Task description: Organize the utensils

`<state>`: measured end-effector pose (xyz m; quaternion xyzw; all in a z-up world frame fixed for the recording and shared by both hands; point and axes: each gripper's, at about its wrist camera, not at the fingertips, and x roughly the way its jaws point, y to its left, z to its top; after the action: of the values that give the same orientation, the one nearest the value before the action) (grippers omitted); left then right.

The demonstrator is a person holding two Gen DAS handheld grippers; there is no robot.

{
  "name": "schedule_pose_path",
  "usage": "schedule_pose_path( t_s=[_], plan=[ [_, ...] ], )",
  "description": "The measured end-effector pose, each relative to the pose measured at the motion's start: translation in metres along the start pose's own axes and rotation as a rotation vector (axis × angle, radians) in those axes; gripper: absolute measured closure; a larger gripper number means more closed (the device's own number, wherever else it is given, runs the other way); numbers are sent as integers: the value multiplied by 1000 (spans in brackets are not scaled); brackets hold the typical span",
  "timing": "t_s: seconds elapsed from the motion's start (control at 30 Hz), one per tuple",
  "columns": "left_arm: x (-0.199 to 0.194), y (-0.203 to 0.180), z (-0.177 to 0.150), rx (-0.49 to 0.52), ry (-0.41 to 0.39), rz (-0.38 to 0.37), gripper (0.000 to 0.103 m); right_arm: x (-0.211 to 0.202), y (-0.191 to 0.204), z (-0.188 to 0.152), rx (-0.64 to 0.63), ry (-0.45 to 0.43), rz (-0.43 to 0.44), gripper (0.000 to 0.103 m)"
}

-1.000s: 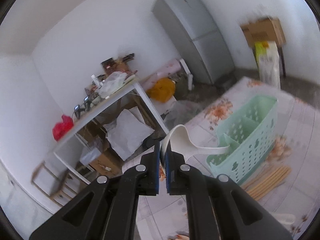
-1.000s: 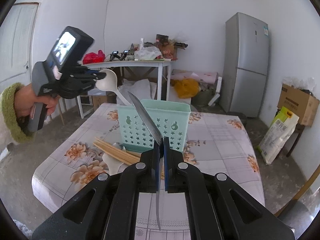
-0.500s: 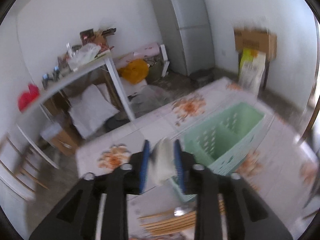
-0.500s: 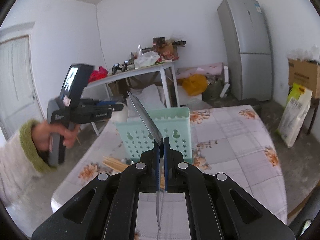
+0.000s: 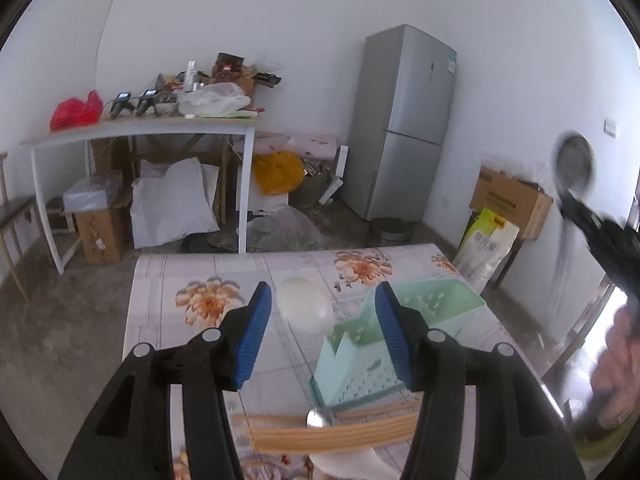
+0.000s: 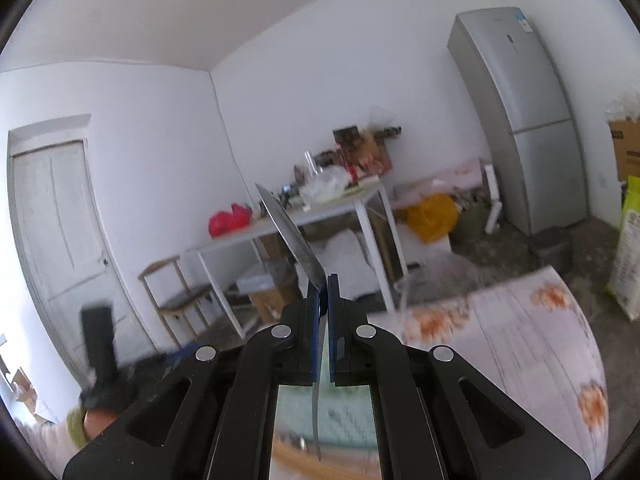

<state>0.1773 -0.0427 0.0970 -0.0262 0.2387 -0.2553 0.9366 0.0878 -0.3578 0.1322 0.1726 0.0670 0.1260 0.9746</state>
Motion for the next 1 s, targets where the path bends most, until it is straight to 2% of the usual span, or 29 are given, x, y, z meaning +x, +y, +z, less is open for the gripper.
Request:
schedule_pose_path(
  t_s=[0.2, 0.3, 0.43, 0.63, 0.87, 1.0],
  plan=[
    [-23, 24, -33, -69, 7, 26, 51, 33, 0, 7, -45, -42, -43, 101],
    [-32, 37, -49, -109, 24, 39, 51, 49, -5, -3, -72, -25, -80, 101],
    [-41, 49, -68, -130, 44, 56, 51, 67, -17, -27, -73, 37, -109, 101],
    [-48, 60, -88, -160, 60, 68, 51, 73, -34, -53, -41, 122, -124, 100],
    [-45, 60, -99, -180, 78, 66, 51, 72, -40, -63, -5, 194, -127, 99],
    [-43, 57, -104, -173, 87, 66, 51, 67, -38, -67, -19, 225, -139, 92]
  ],
)
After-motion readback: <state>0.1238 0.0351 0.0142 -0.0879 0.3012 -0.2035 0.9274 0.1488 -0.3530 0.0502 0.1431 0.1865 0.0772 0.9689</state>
